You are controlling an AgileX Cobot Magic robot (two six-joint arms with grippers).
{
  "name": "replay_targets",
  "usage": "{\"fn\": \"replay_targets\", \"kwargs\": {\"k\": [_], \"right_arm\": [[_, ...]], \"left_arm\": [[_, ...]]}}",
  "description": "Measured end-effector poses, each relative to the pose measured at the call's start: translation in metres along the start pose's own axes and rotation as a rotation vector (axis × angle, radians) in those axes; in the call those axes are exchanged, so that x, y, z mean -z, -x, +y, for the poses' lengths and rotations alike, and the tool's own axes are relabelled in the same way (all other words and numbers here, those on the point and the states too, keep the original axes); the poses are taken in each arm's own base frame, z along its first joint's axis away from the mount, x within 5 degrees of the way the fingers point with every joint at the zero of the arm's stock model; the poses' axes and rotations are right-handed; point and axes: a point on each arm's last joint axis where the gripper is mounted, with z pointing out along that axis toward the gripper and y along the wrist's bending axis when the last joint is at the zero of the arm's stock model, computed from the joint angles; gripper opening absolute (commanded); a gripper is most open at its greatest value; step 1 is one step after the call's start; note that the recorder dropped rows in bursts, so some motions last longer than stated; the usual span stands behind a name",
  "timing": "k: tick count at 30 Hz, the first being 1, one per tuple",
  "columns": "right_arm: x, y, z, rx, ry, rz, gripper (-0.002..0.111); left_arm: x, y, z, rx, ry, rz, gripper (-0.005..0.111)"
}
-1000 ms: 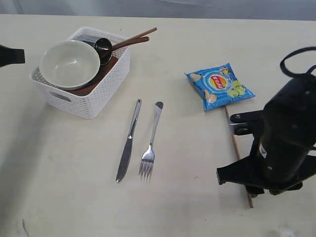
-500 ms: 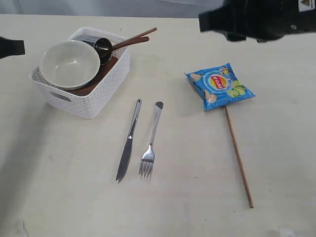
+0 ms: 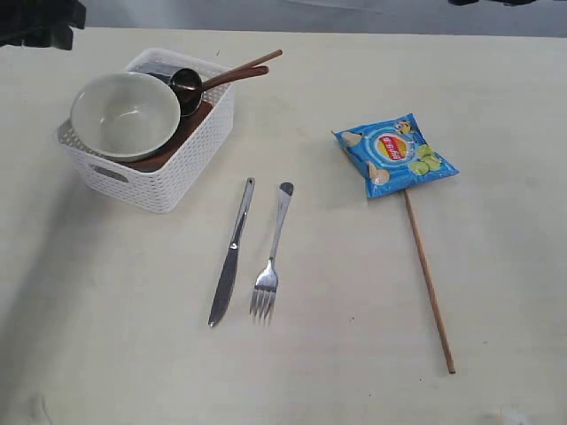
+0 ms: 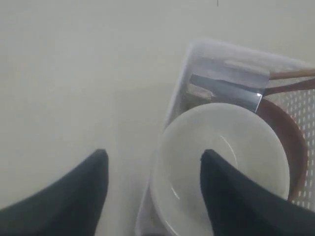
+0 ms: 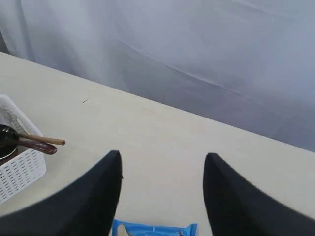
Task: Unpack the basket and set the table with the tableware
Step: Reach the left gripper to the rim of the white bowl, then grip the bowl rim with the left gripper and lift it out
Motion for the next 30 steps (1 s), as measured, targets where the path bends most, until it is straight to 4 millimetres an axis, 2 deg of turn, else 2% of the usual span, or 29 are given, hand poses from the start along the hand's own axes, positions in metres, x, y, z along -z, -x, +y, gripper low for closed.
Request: {"fn": "replay_targets", "kwargs": {"k": [5, 11, 15, 19, 24, 28, 30], "right_arm": [[0.000, 0.001, 0.000, 0.006, 0.002, -0.007, 0.049], [0.000, 0.001, 0.000, 0.010, 0.002, -0.008, 0.049], [0.000, 0.001, 0.000, 0.012, 0.002, -0.008, 0.049], [0.000, 0.001, 0.000, 0.012, 0.002, -0.008, 0.049], [0.000, 0.001, 0.000, 0.012, 0.002, -0.008, 0.049], [0.000, 0.001, 0.000, 0.012, 0.002, -0.008, 0.049], [0.000, 0.001, 0.000, 0.012, 0.002, -0.008, 0.049]], "left_arm": [[-0.043, 0.004, -0.002, -0.036, -0.041, 0.136, 0.054], [-0.078, -0.001, -0.001, -0.087, -0.053, 0.215, 0.054], [-0.087, 0.000, -0.001, -0.104, -0.054, 0.217, 0.047], [-0.089, 0.000, -0.001, -0.110, -0.055, 0.221, 0.032], [-0.088, 0.000, -0.001, -0.113, -0.055, 0.219, 0.018], [-0.088, 0.000, -0.001, -0.114, -0.057, 0.221, 0.000], [-0.088, -0.001, -0.002, -0.111, -0.061, 0.228, 0.000]]}}
